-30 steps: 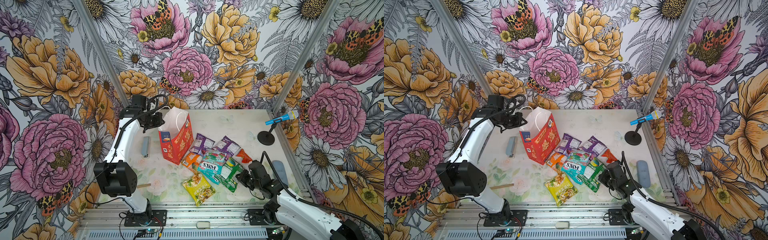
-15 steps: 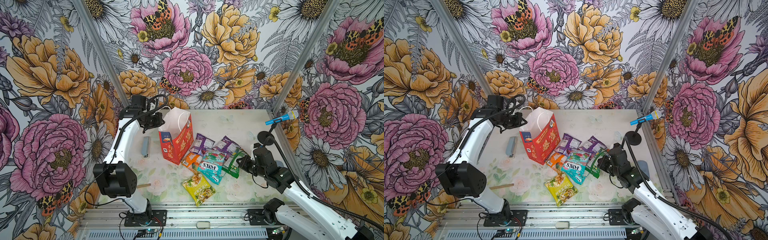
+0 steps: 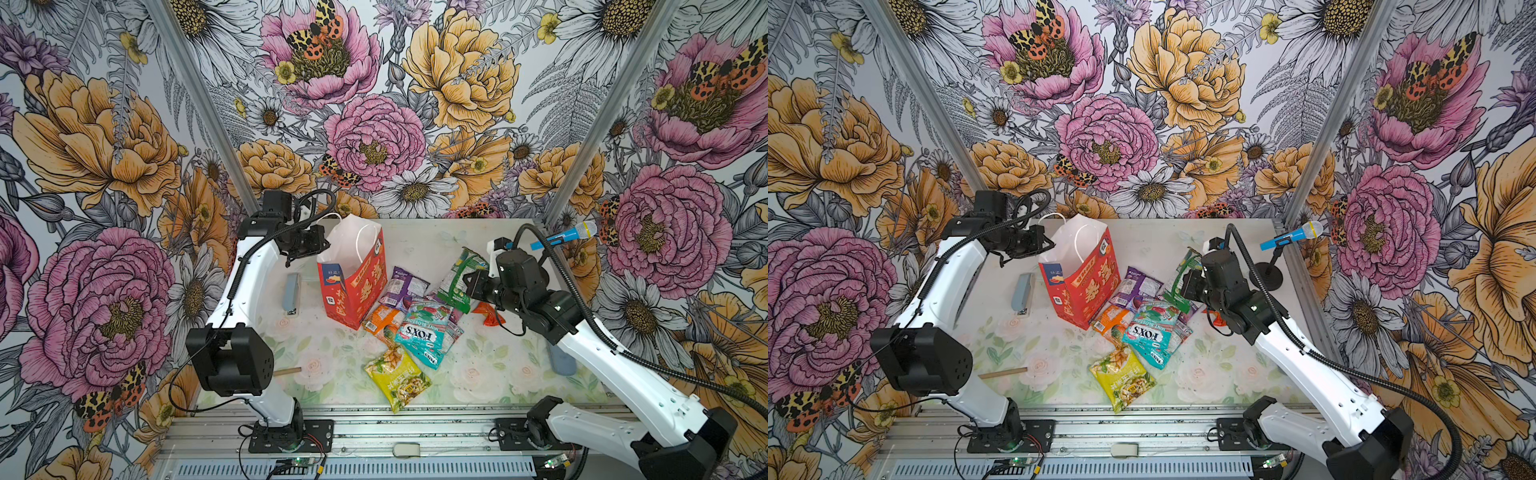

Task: Place the snacks into the paper bag
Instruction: 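Lift the green chip bag with the right gripper and carry it above the paper bag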

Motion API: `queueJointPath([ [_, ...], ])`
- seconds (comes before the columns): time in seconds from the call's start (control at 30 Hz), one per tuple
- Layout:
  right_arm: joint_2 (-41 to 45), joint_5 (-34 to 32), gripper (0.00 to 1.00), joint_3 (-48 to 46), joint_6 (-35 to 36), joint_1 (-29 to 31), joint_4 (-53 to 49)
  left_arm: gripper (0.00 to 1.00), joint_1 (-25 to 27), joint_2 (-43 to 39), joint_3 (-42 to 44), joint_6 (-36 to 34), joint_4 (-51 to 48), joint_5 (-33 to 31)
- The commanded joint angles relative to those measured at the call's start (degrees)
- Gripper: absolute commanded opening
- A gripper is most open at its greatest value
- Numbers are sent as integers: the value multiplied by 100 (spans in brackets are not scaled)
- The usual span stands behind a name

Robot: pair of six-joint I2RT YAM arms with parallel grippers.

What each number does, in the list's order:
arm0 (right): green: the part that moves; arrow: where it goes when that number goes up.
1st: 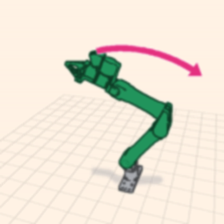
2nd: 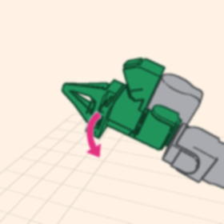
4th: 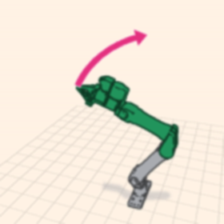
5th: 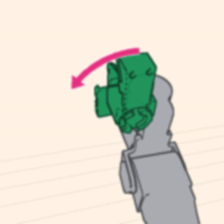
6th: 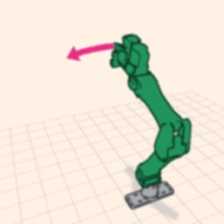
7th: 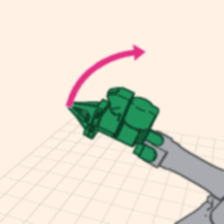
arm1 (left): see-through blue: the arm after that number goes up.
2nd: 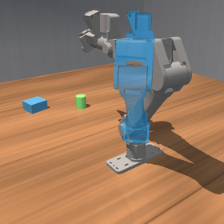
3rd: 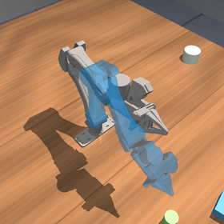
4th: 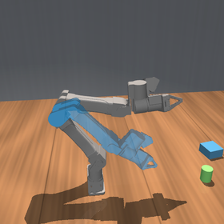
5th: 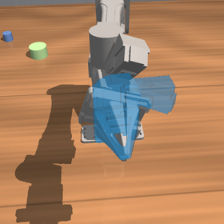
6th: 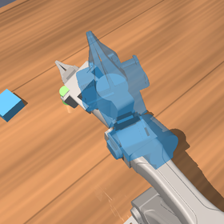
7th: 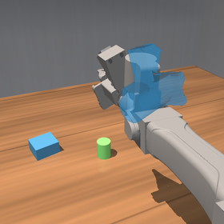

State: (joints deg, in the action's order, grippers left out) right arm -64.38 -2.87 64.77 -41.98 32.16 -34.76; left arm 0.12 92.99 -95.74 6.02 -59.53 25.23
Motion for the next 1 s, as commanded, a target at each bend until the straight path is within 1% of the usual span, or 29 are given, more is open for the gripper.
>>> queueJointPath([
  [0.0,-395,-180,0,546,463,96,698,0,-12,-177,113,57,106,252],
  [0.2,-1358,-54,0,1654,919,193,1049,0,-9,-198,159,74,132,307],
  [0.47,-2634,39,0,3369,1497,220,1077,0,-3,-292,272,100,239,407],
  [0.73,-3932,351,0,5242,1700,324,1091,0,-8,-400,367,106,308,408],
  [0.97,-5024,695,0,6780,1792,647,984,0,-13,-400,413,136,366,487],
])
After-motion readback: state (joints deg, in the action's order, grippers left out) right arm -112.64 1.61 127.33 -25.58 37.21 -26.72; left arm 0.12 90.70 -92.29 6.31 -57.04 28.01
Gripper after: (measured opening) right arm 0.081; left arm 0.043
